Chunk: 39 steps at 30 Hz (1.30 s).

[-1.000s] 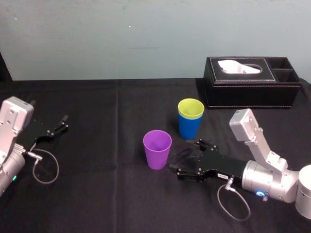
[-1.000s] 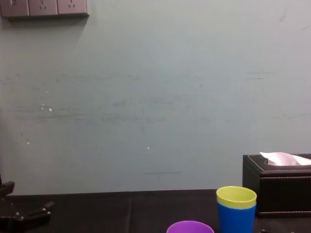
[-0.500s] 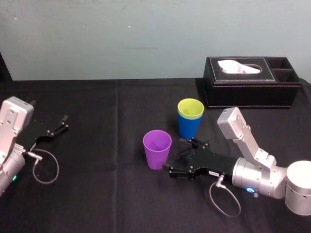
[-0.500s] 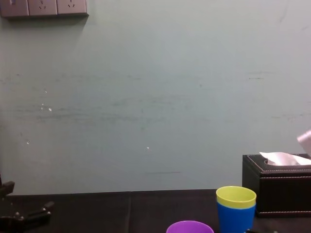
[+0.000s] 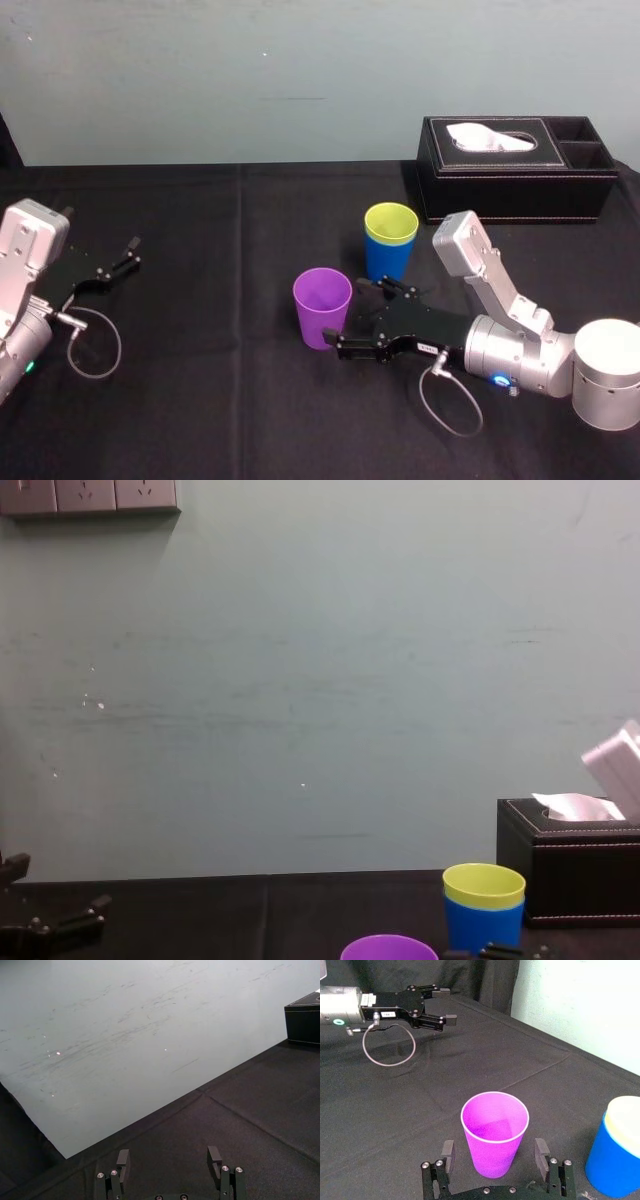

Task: Stack the three plastic cups sequentially using one hand.

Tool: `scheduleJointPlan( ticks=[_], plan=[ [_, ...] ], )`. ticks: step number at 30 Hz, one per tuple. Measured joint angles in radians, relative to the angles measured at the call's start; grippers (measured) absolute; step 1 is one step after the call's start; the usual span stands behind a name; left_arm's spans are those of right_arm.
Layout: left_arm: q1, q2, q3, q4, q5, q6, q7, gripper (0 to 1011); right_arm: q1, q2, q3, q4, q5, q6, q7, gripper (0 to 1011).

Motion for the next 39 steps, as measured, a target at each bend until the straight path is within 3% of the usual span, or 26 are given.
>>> scheduleJointPlan(
  ticks=[29, 36, 39],
  plan=[
    [0.0, 0.0, 0.0, 0.0, 0.0, 0.0, 0.0, 1010, 0.061, -0.049, -0.033, 0.062, -0.015, 0.029, 0.005, 1003],
    [0.0, 0.0, 0.0, 0.0, 0.0, 0.0, 0.0, 1010, 0.059, -0.048, -0.031, 0.06, -0.014, 0.028, 0.005, 893],
    [0.0, 0.0, 0.0, 0.0, 0.0, 0.0, 0.0, 1010, 0.059, -0.048, -0.031, 0.06, -0.013, 0.027, 0.005, 791]
  ],
)
